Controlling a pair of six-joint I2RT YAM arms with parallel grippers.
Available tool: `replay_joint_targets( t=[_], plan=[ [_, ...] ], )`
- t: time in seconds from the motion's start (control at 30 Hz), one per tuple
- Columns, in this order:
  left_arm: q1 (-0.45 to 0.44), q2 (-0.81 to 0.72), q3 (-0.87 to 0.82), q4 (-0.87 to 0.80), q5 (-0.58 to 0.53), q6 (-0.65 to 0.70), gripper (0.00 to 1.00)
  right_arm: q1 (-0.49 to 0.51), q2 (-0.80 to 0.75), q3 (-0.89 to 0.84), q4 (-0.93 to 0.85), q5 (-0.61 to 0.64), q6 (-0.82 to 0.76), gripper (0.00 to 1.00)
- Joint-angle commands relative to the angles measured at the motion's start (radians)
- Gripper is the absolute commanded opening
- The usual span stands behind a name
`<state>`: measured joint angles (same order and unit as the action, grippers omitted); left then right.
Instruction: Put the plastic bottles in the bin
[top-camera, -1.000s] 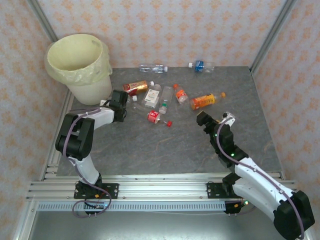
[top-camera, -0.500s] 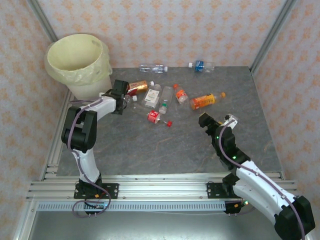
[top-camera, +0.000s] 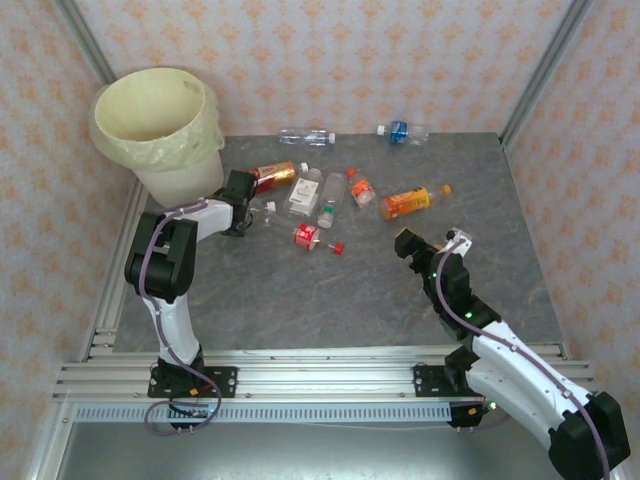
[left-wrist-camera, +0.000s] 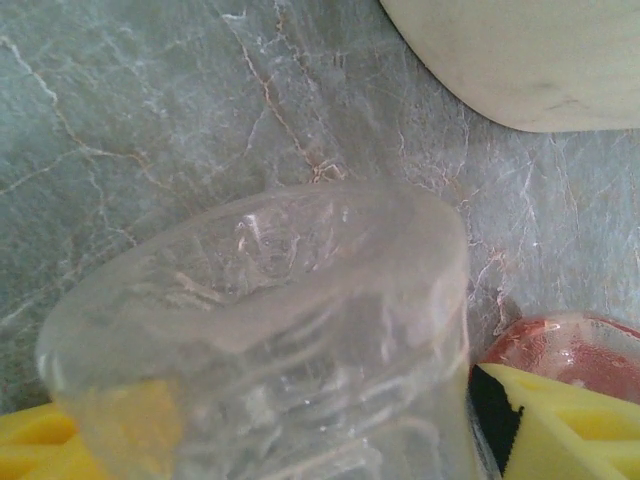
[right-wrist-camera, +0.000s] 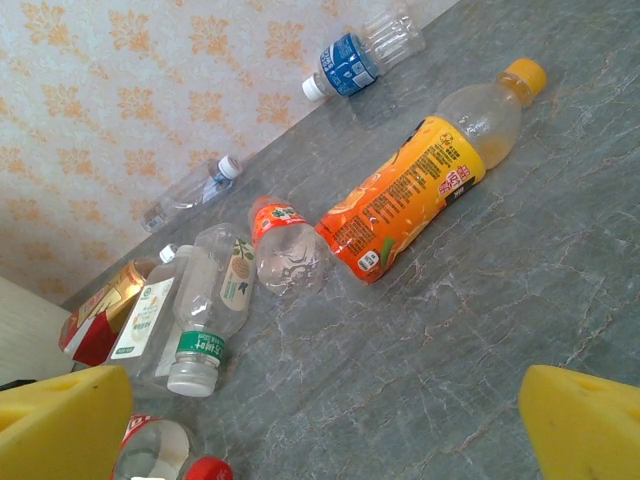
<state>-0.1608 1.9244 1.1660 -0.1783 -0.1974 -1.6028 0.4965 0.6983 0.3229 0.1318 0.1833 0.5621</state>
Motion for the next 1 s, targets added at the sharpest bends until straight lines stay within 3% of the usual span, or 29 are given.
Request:
replay_joint_targets(
  t=[0.0, 0.3, 0.57, 0.8, 0.97],
  plan=[
    [0.023, -0.008, -0.046, -0.046, -0.065, 0.016, 0.76, -0.003, -0.010, 0.013, -0.012, -0.003, -0.024, 0.99],
    [0.024, -0.068, -0.076, 0.020, -0.101, 0.094, 0.61, -0.004, -0.007, 0.006, 0.012, -0.045, -0.060, 0.99],
    [0.006, -0.152, -0.048, 0.011, -0.161, 0.220, 0.58, -0.003, 0.062, 0.014, 0.058, -0.225, -0.210, 0.99],
    [-0.056, -0.244, -0.024, -0.085, -0.348, 0.281, 0.58, -0.002, 0.174, 0.068, 0.070, -0.341, -0.287, 0.99],
    [-0.075, -0.303, -0.010, -0.116, -0.392, 0.361, 0.58, 0.002, 0.236, 0.096, 0.089, -0.413, -0.329, 1.00]
  ],
)
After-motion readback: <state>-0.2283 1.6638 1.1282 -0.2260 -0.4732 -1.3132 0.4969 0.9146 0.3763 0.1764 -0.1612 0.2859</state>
